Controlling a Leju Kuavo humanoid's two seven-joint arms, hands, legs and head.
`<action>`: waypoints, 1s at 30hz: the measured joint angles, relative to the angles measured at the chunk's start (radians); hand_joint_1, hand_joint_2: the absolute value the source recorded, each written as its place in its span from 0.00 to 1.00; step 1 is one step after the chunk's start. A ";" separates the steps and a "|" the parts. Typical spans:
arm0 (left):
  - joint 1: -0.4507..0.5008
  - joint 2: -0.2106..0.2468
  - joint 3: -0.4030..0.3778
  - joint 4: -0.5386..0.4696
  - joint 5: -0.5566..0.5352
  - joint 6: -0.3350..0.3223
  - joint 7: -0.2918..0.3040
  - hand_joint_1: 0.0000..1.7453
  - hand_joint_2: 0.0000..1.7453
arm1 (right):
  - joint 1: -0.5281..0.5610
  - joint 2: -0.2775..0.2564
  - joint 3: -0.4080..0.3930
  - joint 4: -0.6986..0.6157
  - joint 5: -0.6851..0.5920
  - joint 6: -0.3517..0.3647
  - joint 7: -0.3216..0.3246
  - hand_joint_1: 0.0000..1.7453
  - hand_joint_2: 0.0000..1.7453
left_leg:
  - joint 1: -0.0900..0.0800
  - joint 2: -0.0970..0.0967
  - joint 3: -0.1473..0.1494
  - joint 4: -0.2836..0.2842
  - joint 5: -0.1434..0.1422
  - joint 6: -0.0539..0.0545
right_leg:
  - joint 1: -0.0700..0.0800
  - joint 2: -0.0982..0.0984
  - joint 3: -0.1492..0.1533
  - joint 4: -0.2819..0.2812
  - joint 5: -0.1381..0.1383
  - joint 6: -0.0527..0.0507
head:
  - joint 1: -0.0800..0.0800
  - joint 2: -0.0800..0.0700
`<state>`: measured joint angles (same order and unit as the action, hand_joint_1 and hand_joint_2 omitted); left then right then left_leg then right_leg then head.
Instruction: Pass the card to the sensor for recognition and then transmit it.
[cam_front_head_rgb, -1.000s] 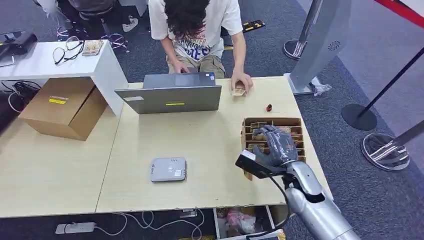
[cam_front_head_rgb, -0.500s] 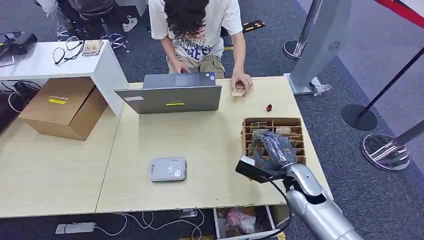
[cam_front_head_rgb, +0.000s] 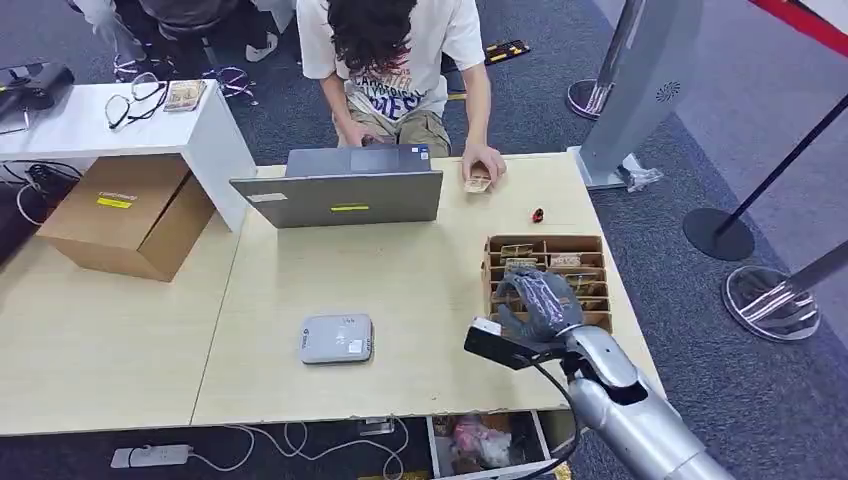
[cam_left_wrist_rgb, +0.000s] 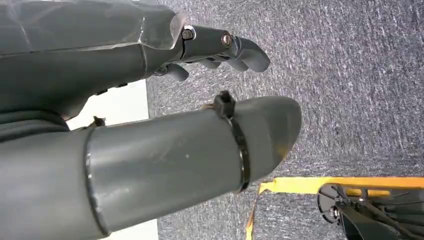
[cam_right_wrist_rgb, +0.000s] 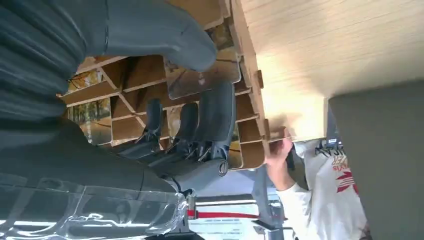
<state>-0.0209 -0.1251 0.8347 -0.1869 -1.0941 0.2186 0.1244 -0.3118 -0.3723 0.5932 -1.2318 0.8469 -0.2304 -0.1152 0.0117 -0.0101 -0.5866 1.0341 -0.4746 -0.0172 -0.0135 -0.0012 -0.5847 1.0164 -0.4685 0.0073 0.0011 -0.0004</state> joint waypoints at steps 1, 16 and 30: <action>0.000 -0.001 0.001 0.000 0.001 0.000 0.000 0.00 0.00 | -0.002 0.000 0.002 0.000 0.000 0.001 0.000 0.60 1.00 | 0.000 0.000 0.000 0.000 0.000 0.000 | 0.000 0.000 0.000 0.000 0.000 0.000 | 0.000 0.000; 0.000 -0.003 0.007 0.000 0.002 -0.001 0.002 0.00 0.00 | -0.015 -0.009 0.024 -0.001 -0.008 0.004 0.018 0.57 1.00 | 0.000 0.000 0.000 0.000 0.000 0.000 | 0.000 0.000 0.000 0.000 0.000 0.000 | 0.000 0.000; 0.000 -0.002 0.009 0.000 -0.001 -0.015 0.000 0.00 0.00 | -0.020 -0.017 0.023 -0.003 -0.002 -0.011 0.021 0.58 1.00 | 0.000 0.000 0.000 0.000 0.000 0.000 | 0.000 0.000 0.000 0.000 0.000 0.000 | 0.000 0.000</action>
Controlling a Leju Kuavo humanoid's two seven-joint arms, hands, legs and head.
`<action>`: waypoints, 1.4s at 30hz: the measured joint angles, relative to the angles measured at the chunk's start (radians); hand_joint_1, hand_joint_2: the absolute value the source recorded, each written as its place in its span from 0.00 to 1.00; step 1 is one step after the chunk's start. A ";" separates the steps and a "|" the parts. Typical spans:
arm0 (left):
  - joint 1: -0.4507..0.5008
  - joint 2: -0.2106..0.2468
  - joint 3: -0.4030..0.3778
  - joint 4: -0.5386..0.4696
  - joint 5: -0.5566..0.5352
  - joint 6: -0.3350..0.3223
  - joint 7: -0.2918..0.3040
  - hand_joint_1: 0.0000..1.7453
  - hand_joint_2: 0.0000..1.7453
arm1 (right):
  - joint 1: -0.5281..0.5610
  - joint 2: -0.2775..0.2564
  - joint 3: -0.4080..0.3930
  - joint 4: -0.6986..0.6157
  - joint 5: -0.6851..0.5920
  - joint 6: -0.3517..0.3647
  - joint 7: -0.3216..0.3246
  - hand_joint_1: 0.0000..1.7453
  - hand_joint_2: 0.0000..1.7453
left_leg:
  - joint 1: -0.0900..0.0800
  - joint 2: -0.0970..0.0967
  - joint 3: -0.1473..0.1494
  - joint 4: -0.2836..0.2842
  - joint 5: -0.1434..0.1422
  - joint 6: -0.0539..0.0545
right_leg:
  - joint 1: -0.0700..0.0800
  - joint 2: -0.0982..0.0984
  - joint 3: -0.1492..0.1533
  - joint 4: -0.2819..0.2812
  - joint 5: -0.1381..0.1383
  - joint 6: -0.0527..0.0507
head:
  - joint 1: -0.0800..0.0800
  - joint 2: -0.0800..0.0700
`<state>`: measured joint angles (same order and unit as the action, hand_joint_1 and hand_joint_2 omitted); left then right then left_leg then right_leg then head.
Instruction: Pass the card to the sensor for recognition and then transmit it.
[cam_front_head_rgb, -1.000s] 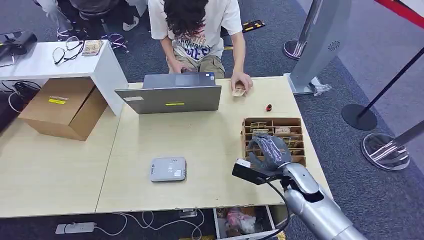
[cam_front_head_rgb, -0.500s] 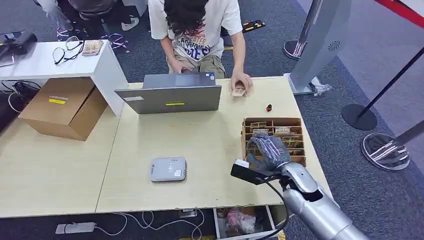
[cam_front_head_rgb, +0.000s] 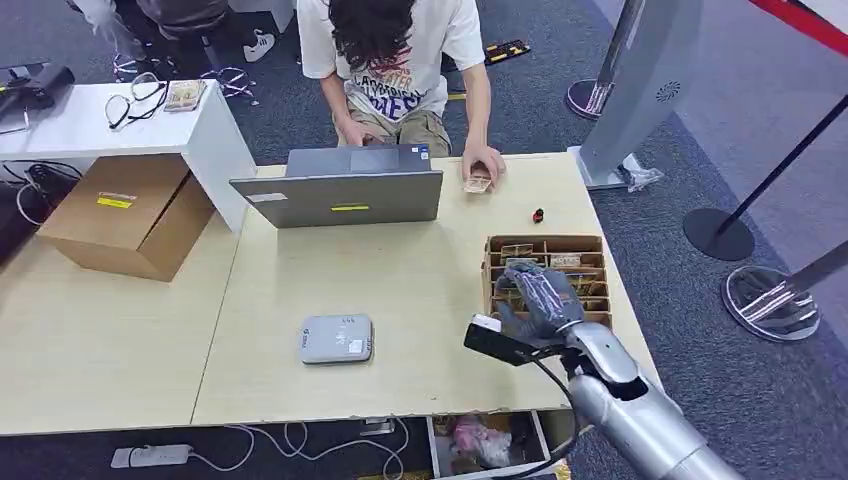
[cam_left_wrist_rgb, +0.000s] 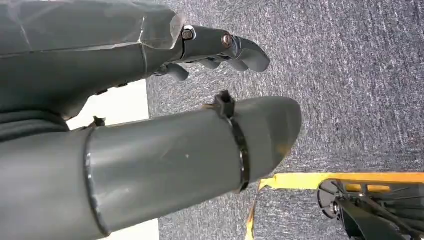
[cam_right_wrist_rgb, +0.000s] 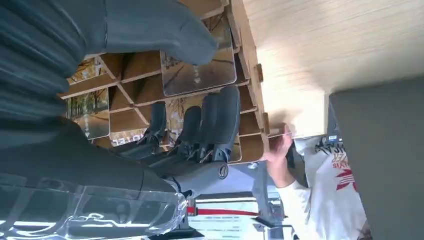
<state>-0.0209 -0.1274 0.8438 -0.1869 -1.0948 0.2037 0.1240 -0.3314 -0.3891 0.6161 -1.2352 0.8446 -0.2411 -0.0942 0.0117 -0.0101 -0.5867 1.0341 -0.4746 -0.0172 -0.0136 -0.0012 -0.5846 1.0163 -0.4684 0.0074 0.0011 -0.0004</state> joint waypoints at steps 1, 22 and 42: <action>0.000 0.000 0.000 0.000 0.000 0.000 0.000 0.00 0.00 | 0.000 -0.001 0.000 0.000 0.000 0.000 0.000 0.59 1.00 | 0.000 0.000 0.000 0.000 0.000 0.000 | 0.000 0.000 0.000 0.000 0.000 0.000 | 0.000 0.000; 0.000 0.002 0.007 0.000 0.002 -0.006 -0.001 0.00 0.00 | -0.004 -0.018 -0.012 0.003 0.001 -0.007 0.000 0.55 1.00 | 0.000 0.000 0.000 0.000 0.000 0.000 | 0.000 0.000 0.000 0.000 0.000 0.000 | 0.000 0.000; 0.000 0.002 0.015 0.000 0.006 0.003 -0.001 0.00 0.00 | -0.026 -0.034 -0.031 0.038 0.008 0.009 0.000 0.59 1.00 | 0.000 0.000 0.000 0.000 0.000 0.000 | 0.000 0.000 0.000 0.000 0.000 0.000 | 0.000 0.000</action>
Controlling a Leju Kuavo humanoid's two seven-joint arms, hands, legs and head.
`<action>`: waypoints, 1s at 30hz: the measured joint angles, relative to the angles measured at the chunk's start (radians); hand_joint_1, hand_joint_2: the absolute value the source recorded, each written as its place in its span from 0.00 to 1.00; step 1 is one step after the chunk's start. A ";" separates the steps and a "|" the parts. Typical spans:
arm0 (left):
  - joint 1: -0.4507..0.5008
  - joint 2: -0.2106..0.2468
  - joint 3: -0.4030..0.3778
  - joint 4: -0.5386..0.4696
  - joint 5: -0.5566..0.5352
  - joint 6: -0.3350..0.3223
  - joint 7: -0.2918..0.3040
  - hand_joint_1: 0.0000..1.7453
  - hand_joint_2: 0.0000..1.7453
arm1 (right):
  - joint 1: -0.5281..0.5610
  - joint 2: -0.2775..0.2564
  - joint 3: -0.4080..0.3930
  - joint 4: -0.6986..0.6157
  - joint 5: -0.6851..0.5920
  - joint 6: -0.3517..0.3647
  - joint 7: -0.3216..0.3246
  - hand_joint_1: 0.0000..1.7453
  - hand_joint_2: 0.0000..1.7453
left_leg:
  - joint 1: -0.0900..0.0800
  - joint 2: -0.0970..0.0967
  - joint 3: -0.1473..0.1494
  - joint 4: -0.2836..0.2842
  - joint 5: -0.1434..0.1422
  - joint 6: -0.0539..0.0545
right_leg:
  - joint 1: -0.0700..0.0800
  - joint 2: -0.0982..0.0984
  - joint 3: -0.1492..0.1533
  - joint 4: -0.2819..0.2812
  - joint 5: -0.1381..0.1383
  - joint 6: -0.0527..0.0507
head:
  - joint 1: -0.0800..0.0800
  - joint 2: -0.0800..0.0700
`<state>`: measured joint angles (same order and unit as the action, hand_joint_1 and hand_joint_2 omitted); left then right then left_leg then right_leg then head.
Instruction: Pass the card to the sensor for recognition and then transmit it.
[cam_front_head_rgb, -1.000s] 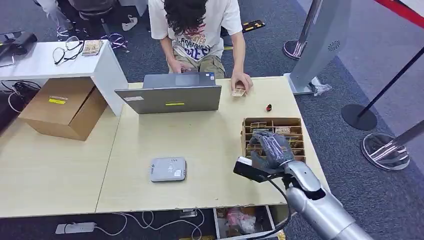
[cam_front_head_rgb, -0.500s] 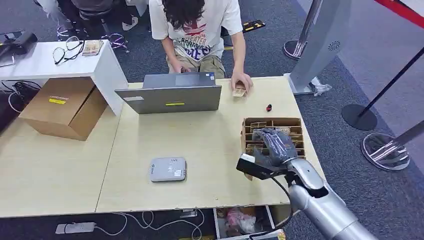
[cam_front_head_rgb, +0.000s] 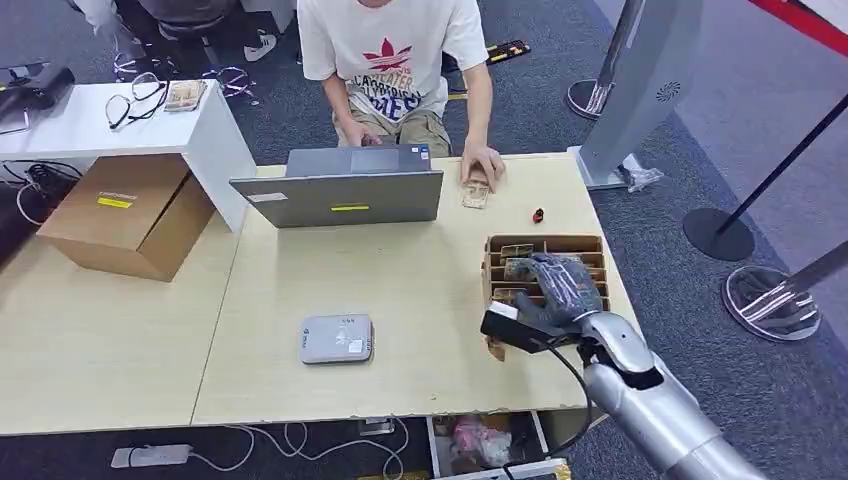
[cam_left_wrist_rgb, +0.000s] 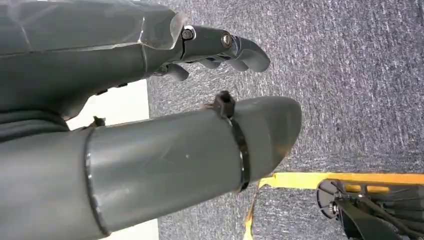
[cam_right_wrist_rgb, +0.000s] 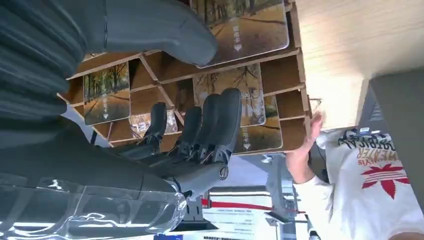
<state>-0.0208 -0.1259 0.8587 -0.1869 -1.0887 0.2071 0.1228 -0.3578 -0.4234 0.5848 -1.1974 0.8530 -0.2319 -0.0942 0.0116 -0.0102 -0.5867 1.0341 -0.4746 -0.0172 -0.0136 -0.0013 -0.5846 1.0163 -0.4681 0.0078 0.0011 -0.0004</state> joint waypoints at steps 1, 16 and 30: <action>0.000 0.000 0.000 0.000 0.001 0.000 0.000 0.00 0.00 | -0.001 -0.001 0.000 0.003 0.000 0.002 0.000 0.59 1.00 | 0.000 0.000 0.000 0.000 0.000 0.000 | 0.000 0.000 0.000 0.000 0.000 0.000 | 0.000 0.000; 0.000 -0.003 0.007 0.000 0.006 0.018 0.000 0.00 0.00 | -0.002 -0.005 0.013 0.016 0.005 0.020 0.010 0.69 1.00 | 0.000 0.000 0.000 0.000 0.000 0.000 | 0.000 0.000 0.000 0.000 0.000 0.000 | 0.000 0.000; 0.000 -0.007 0.019 0.000 0.013 0.011 0.000 0.00 0.00 | -0.008 -0.006 0.022 0.006 0.013 0.051 0.021 0.80 1.00 | 0.000 0.000 0.001 0.000 0.000 0.000 | 0.000 0.000 0.000 0.000 0.000 0.000 | 0.000 0.000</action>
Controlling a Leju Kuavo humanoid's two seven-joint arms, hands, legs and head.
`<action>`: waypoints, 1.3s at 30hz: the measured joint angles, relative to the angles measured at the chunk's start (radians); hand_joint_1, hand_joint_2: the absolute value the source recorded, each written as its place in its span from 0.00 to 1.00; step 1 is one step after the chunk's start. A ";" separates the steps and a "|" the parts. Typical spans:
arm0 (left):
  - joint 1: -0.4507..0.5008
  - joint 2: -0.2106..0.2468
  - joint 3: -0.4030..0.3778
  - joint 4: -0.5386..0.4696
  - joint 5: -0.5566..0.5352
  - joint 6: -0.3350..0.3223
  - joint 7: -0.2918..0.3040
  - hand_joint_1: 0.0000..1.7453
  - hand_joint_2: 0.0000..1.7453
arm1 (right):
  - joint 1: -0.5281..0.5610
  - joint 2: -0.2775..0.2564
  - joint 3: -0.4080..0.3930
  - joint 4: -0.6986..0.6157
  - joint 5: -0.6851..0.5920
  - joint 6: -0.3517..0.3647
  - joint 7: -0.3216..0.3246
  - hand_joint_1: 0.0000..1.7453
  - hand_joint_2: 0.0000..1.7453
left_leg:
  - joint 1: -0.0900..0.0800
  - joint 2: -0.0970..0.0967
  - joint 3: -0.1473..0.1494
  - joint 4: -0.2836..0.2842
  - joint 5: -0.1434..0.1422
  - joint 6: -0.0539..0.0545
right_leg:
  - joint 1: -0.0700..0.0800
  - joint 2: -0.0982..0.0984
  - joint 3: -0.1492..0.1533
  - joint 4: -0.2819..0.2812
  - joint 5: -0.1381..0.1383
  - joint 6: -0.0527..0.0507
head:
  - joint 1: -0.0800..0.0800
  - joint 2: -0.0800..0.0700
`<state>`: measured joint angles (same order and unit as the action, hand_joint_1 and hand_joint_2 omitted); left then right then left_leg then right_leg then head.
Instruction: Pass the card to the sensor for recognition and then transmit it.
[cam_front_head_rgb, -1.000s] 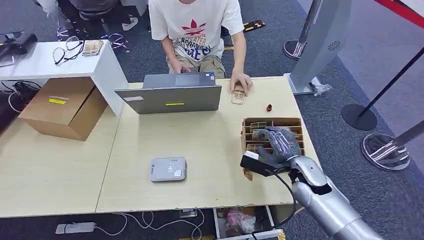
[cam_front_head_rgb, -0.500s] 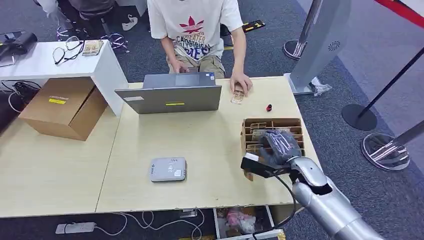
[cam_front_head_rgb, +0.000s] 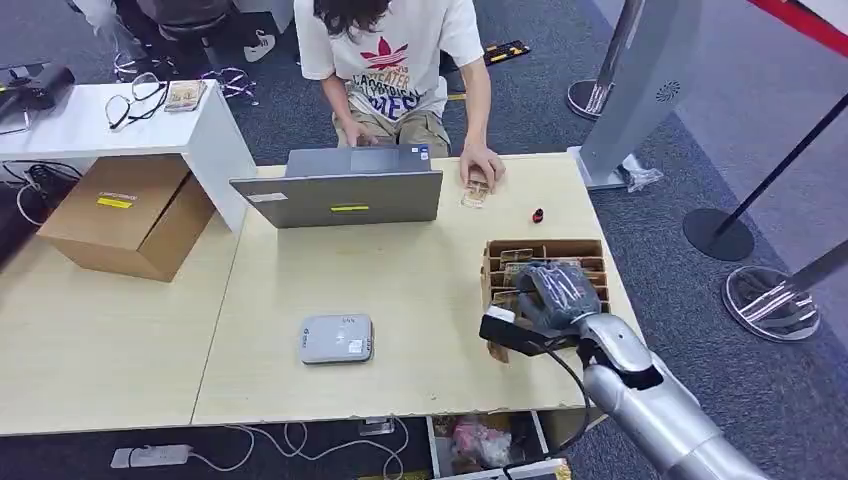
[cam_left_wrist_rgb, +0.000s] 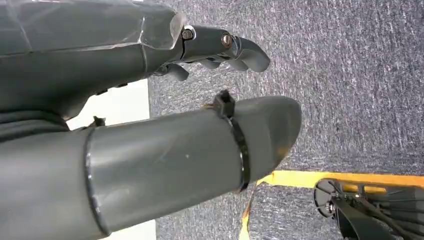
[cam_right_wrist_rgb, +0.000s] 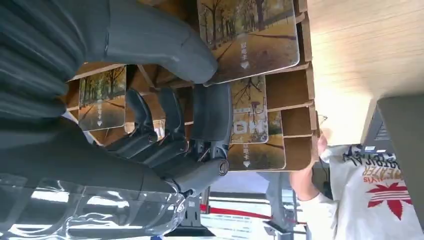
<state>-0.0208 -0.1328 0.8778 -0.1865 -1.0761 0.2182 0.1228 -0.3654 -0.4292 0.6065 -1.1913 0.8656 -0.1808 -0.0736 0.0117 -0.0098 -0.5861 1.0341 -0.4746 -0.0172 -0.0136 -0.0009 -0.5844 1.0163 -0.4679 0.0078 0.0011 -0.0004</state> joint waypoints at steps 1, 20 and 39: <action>0.000 0.000 0.001 0.000 0.002 0.000 0.000 0.00 0.00 | -0.002 0.000 0.001 0.000 0.000 0.003 0.000 0.80 1.00 | 0.000 0.000 0.000 0.000 0.000 0.000 | 0.000 0.000 0.000 0.000 0.000 0.000 | 0.000 0.000; 0.000 0.000 0.006 0.000 0.007 0.000 0.000 0.00 0.00 | -0.026 -0.003 0.010 0.000 -0.019 0.035 0.000 0.80 1.00 | 0.000 0.000 0.000 0.000 0.000 0.000 | 0.000 0.000 0.000 0.000 0.001 0.000 | 0.000 0.000; 0.001 0.001 0.006 0.000 0.006 -0.020 -0.009 0.00 0.00 | -0.102 -0.019 -0.023 -0.010 -0.072 0.071 -0.010 0.79 1.00 | 0.000 0.000 0.000 0.000 0.001 0.001 | 0.000 0.000 0.000 0.000 0.001 0.000 | 0.000 0.000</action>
<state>-0.0202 -0.1316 0.8843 -0.1865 -1.0700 0.1980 0.1141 -0.4679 -0.4486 0.5840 -1.2016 0.7931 -0.1095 -0.0832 0.0115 -0.0095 -0.5864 1.0342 -0.4740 -0.0165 -0.0137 -0.0010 -0.5845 1.0163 -0.4667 0.0078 0.0011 -0.0004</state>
